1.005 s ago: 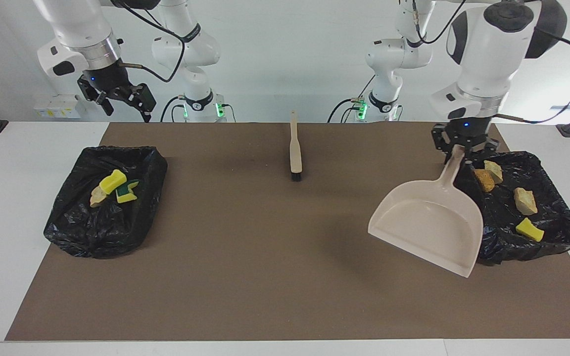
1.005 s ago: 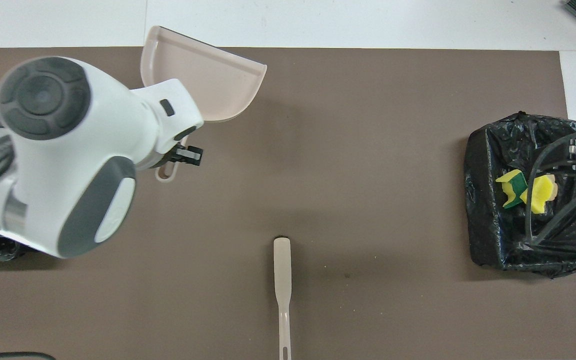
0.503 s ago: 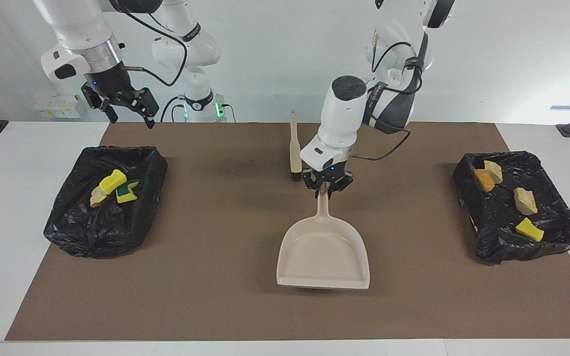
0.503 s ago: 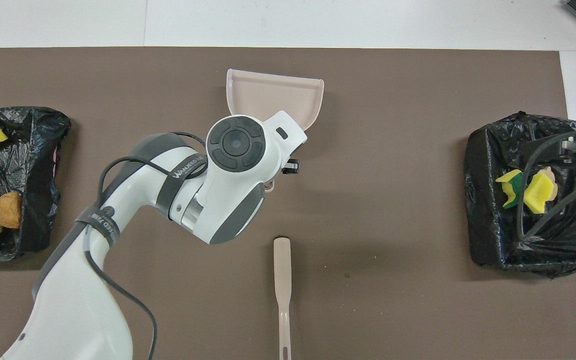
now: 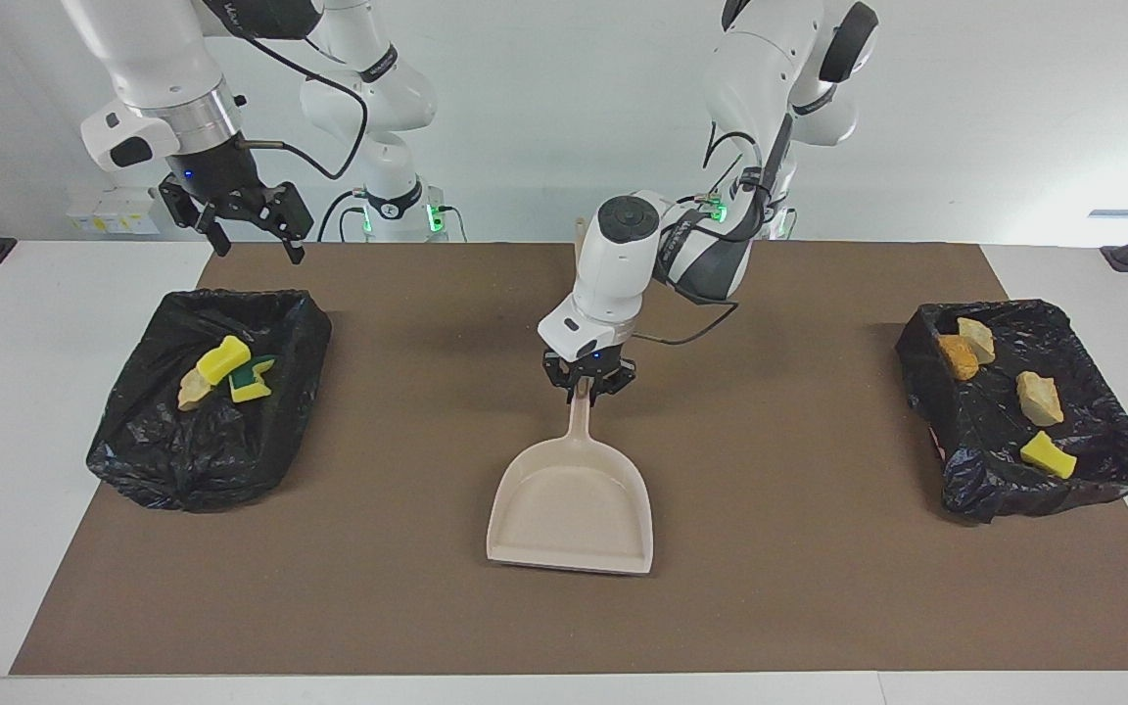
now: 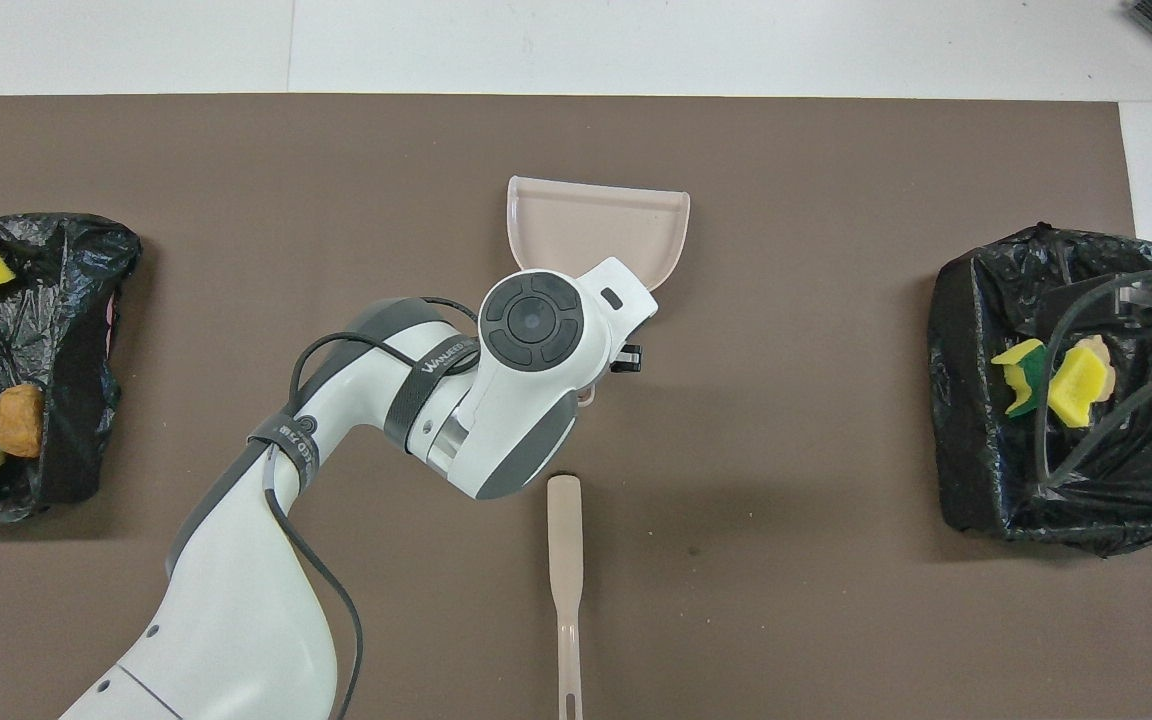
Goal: Sweep and dump trash in bin
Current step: 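Carry the empty dustpan back to the table center with the left gripper, then lower the dustpan onto the table and release it with the left gripper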
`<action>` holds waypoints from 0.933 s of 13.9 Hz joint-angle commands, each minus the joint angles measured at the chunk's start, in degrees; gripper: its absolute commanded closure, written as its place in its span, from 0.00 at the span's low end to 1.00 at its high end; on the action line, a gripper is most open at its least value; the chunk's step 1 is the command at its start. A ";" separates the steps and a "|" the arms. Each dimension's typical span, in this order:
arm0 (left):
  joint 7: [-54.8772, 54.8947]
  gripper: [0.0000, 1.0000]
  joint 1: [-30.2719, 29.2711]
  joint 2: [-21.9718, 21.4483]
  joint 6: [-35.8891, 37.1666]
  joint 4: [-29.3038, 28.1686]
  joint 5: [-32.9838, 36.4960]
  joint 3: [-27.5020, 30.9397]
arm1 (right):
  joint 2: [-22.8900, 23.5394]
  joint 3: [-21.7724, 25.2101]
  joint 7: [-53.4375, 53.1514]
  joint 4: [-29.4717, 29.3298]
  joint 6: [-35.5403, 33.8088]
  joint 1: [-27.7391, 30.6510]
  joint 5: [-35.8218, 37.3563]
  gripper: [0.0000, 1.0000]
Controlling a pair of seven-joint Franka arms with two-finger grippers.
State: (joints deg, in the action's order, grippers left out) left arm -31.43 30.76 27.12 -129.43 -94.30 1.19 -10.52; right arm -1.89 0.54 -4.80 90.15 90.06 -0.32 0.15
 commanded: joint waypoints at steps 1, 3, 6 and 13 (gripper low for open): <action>-0.91 1.00 1.06 -0.40 -2.57 -2.55 -0.92 0.94 | 0.12 -0.01 4.62 0.21 0.12 0.93 -0.07 0.00; -3.80 0.33 1.14 -0.40 -2.93 -2.12 -0.84 1.03 | 0.22 -0.01 4.36 0.20 -0.59 0.67 -0.42 0.00; -4.26 0.00 -0.08 -3.20 -0.39 -2.38 -0.84 1.21 | -0.05 -0.09 4.18 0.47 -0.68 0.49 -0.59 0.00; -2.42 0.00 -10.35 -10.23 10.67 -2.21 -0.13 2.00 | 0.04 -0.10 4.27 0.29 -1.30 0.41 -0.77 0.00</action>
State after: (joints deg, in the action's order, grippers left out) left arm -34.79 22.82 19.39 -121.48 -94.90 1.16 -8.23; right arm -1.54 0.52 -2.04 90.17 89.48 -0.21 0.15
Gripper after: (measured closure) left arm 0.000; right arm 0.000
